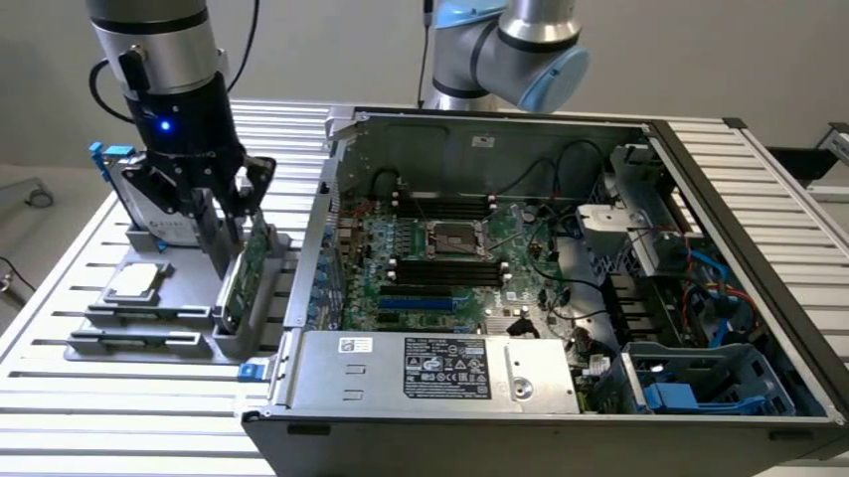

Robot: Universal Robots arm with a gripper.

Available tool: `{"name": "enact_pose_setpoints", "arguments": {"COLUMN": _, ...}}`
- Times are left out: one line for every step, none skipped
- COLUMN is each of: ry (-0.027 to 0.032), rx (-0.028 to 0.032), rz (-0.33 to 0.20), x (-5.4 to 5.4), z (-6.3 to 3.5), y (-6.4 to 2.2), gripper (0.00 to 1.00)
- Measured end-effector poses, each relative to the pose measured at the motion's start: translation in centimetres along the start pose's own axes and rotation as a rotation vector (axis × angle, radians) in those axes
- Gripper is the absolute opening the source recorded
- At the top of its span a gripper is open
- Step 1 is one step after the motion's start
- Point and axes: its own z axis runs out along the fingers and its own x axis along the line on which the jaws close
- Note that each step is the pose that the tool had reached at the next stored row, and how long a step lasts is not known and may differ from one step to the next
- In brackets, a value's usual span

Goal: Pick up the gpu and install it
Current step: 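Pick up the gpu and move the gpu toward the slot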

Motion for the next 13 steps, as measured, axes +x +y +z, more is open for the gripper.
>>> {"name": "enact_pose_setpoints", "arguments": {"ry": 0.0000, "rx": 0.0000, "rz": 0.000, "x": 0.0, "z": 0.18, "y": 0.01, "gripper": 0.36}}
{"name": "enact_pose_setpoints", "arguments": {"ry": 0.0000, "rx": 0.0000, "rz": 0.000, "x": 0.0, "z": 0.36, "y": 0.01, "gripper": 0.36}}
{"name": "enact_pose_setpoints", "arguments": {"ry": 0.0001, "rx": 0.0000, "rz": 0.000, "x": 0.0, "z": 0.54, "y": 0.02, "gripper": 0.36}}
{"name": "enact_pose_setpoints", "arguments": {"ry": 0.0001, "rx": 0.0000, "rz": 0.000, "x": 0.0, "z": 0.72, "y": 0.03, "gripper": 0.36}}
{"name": "enact_pose_setpoints", "arguments": {"ry": 0.0000, "rx": -0.0001, "rz": 0.001, "x": 0.0, "z": 0.90, "y": 0.04, "gripper": 0.36}}
{"name": "enact_pose_setpoints", "arguments": {"ry": 0.0000, "rx": -0.0001, "rz": 0.001, "x": 0.0, "z": 1.10, "y": 0.05, "gripper": 0.36}}
{"name": "enact_pose_setpoints", "arguments": {"ry": 0.0000, "rx": -0.0001, "rz": 0.001, "x": -0.1, "z": 1.28, "y": 0.06, "gripper": 0.36}}
{"name": "enact_pose_setpoints", "arguments": {"ry": 0.0001, "rx": -0.0001, "rz": 0.001, "x": -0.1, "z": 1.45, "y": 0.07, "gripper": 0.36}}
{"name": "enact_pose_setpoints", "arguments": {"ry": 0.0001, "rx": -0.0001, "rz": 0.001, "x": -0.1, "z": 1.64, "y": 0.08, "gripper": 0.36}}
{"name": "enact_pose_setpoints", "arguments": {"ry": 0.0001, "rx": 0.0000, "rz": 0.001, "x": -0.1, "z": 1.81, "y": 0.09, "gripper": 0.36}}
{"name": "enact_pose_setpoints", "arguments": {"ry": 0.0001, "rx": 0.0000, "rz": 0.001, "x": -0.1, "z": 1.99, "y": 0.10, "gripper": 0.36}}
{"name": "enact_pose_setpoints", "arguments": {"ry": 0.0002, "rx": 0.0000, "rz": 0.001, "x": -0.1, "z": 2.17, "y": 0.11, "gripper": 0.36}}
{"name": "enact_pose_setpoints", "arguments": {"ry": 0.0001, "rx": 0.0000, "rz": 0.001, "x": -0.1, "z": 2.35, "y": 0.12, "gripper": 0.36}}
